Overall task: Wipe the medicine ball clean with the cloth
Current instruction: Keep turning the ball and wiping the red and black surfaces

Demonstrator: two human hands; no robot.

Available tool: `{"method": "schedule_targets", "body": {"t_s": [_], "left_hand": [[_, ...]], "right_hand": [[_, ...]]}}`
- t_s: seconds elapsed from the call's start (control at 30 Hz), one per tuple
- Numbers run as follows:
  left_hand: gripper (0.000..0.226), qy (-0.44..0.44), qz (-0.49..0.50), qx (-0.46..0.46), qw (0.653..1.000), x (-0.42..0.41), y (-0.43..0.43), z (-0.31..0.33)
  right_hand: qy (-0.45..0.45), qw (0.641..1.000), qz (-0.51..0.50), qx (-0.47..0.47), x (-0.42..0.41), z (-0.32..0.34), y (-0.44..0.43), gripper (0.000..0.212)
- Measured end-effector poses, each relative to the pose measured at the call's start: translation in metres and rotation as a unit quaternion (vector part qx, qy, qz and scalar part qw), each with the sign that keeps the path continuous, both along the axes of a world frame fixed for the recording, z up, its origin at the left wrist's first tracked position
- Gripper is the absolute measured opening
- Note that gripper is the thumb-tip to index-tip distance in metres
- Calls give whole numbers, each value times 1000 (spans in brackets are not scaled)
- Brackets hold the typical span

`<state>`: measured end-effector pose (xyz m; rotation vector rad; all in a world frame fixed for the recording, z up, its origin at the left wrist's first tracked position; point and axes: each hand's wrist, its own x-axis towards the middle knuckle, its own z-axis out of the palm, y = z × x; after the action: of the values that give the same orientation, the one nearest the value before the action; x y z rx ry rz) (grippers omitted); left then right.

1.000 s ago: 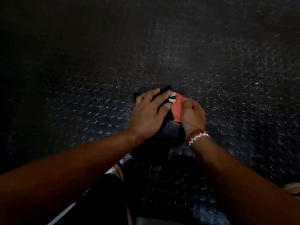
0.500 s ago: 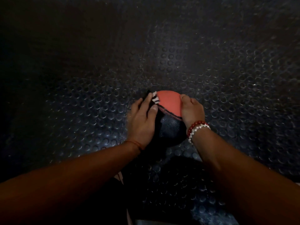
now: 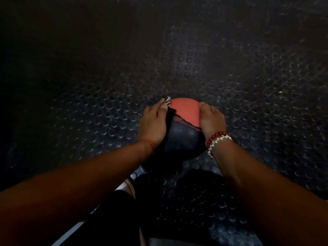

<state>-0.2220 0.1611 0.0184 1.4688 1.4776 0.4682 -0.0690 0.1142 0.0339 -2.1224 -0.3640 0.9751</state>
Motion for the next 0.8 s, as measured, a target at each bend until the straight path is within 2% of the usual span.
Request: {"method": "schedule_targets", "body": {"t_s": [0.1,0.2,0.27,0.37,0.43,0.5,0.57,0.7,0.8], "left_hand": [[51,68,-107,172,977,0,-16,12],[55,116,-225,222,942,10,3,15],[48,109,-253,185,943,16,22,14],[44,52,-262,53,962,23,50,6],[49,31,-199,-27,979,22,56,2],[44,9,-89,-85,992,16,49,-3],[46,-13,-8,-100,995,7,31,-5],[46,25,-27,38,999,-1,-7,5],[53,84,-159,167,969,8,-7,17]], "right_hand": [[6,1000,3,-6,1,2,2,33],[6,1000,-4,9,-1,-1,0,33],[-3,1000,-7,18,-3,-2,-2,30],[-12,999,-13,29,-5,-4,-6,29],[-16,999,-14,35,-7,-4,-8,32],[-11,999,-14,28,-6,-3,-7,29],[-1,1000,-11,15,-1,-1,-4,25],[4,1000,-5,8,2,-1,-1,33],[-3,1000,0,4,-2,-1,-1,44]]}}
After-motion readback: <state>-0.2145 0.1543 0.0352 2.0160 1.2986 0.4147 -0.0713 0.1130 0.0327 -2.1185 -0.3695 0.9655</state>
